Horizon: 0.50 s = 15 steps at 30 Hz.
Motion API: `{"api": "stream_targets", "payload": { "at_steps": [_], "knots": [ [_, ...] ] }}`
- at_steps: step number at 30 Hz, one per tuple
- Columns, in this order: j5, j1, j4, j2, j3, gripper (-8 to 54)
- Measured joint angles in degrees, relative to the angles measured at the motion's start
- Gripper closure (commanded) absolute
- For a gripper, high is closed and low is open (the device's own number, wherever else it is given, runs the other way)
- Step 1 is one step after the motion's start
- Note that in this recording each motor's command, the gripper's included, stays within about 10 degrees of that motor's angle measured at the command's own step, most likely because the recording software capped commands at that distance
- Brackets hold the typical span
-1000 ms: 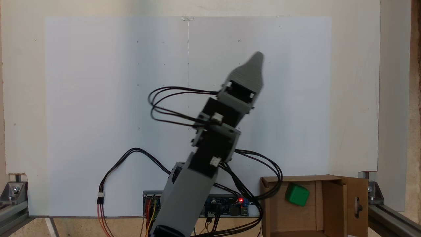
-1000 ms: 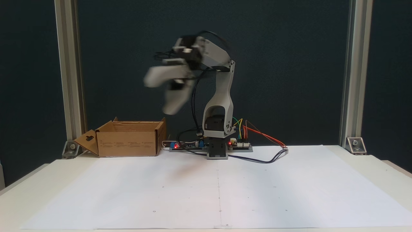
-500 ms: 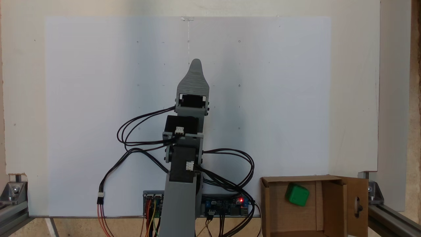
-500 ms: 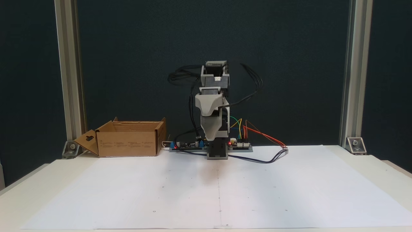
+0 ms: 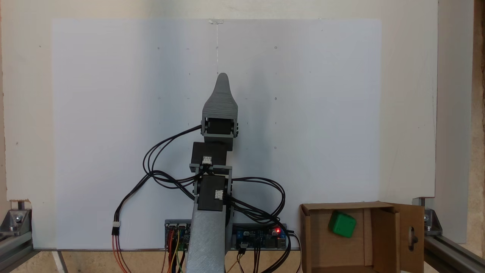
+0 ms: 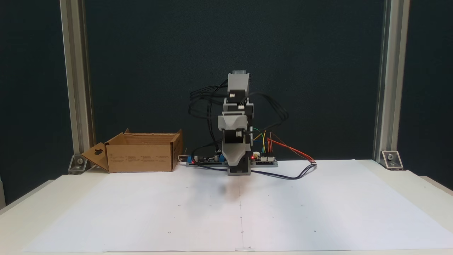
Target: Grasp a green dice and put it in the bin.
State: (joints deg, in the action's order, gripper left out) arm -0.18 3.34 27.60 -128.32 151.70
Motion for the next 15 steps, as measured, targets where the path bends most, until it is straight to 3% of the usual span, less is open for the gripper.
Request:
{"api": "stream_targets", "payload": {
  "at_steps": [15],
  "knots": [
    [-0.09,0.00,27.51,-1.05,21.27,0.1]
  ]
}}
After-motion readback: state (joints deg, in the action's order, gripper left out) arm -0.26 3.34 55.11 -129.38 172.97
